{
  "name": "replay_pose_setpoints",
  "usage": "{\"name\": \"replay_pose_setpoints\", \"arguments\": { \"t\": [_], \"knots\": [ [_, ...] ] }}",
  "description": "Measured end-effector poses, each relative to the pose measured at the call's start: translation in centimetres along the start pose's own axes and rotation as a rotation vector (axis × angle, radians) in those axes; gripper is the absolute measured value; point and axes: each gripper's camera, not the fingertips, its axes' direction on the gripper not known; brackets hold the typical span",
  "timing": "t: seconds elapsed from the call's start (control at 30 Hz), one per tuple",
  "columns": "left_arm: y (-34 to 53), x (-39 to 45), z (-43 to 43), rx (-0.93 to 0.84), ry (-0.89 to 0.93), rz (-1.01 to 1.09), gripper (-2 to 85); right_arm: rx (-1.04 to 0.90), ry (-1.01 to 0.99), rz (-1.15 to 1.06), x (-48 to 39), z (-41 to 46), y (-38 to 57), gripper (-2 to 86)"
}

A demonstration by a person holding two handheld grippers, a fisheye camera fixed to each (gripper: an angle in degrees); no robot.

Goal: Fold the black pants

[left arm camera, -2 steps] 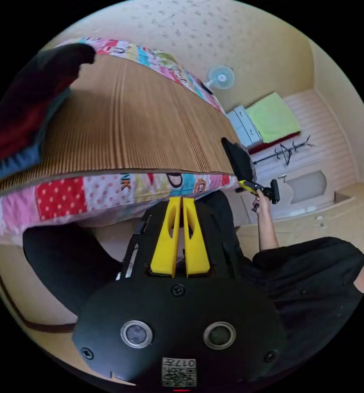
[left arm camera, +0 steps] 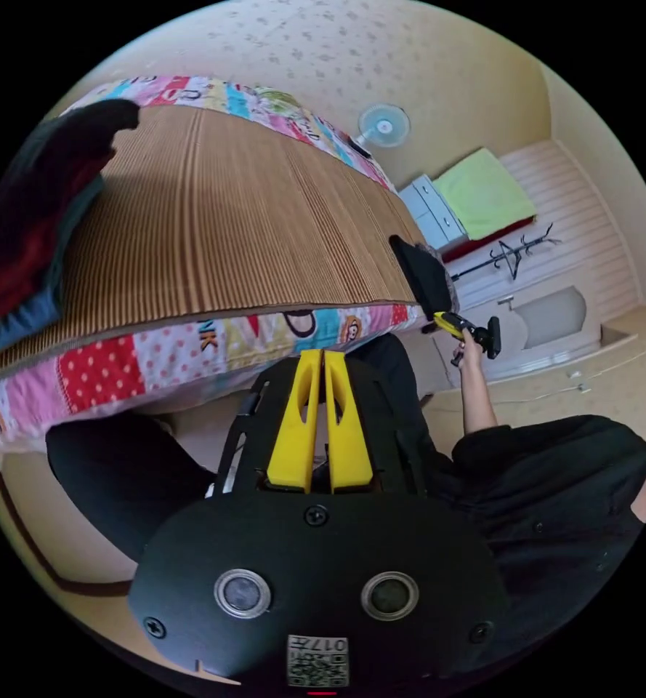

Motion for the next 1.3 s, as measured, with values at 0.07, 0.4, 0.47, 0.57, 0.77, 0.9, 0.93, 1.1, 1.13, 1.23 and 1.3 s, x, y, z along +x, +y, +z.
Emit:
{"name": "replay_pose_setpoints", "arguments": {
  "t": [0.07,0.4,0.47,0.57,0.77,0.9,0.93,1.1,1.13,1.23,1.3],
  "knots": [
    [-0.6,1.4,0.4,0.002,0.006,0.029,-1.0,0.112,-0.051,0.108,4.3,-1.3,-2.5,12.2],
    [0.6,0.4,0.7,-0.008,0.030,-0.075,-1.0,0.247,-0.219,0.280,5.9,-0.1,-10.5,3.8],
    [1.0,-0.1,-0.3,0.016,0.013,-0.097,-1.0,0.350,-0.085,0.068,-2.1,-3.8,-13.9,2.9],
    [1.6,-0.6,-1.6,0.058,-0.009,-0.119,-1.0,0.336,-0.116,-0.328,-14.5,-5.6,-17.6,2.7],
    [1.6,-0.2,-2.0,0.078,-0.009,-0.113,-1.0,-0.168,-0.194,-1.045,-35.4,2.5,-13.4,2.4],
    [2.0,0.1,-1.5,0.090,0.022,-0.104,-1.0,-0.412,-0.381,-1.228,-40.1,8.3,-3.5,1.9],
    [2.2,0.0,-1.3,0.080,0.021,-0.106,-1.0,-0.481,-0.449,-1.238,-40.5,10.0,-0.1,1.7],
    [2.9,-1.2,-1.2,0.084,0.044,-0.134,-1.0,-0.778,-0.818,-1.075,-37.4,15.7,11.0,0.7],
    [3.1,-1.5,-1.4,0.093,0.053,-0.139,-1.0,-0.841,-0.896,-1.006,-36.0,16.4,12.5,0.8],
    [3.4,-1.8,-1.3,0.092,0.037,-0.143,-1.0,-0.717,-0.847,-0.781,-31.0,15.4,12.1,1.2],
    [3.5,-1.9,-1.0,0.083,0.033,-0.137,-1.0,-0.564,-0.786,-0.645,-27.6,13.4,9.5,1.8]
  ]
}}
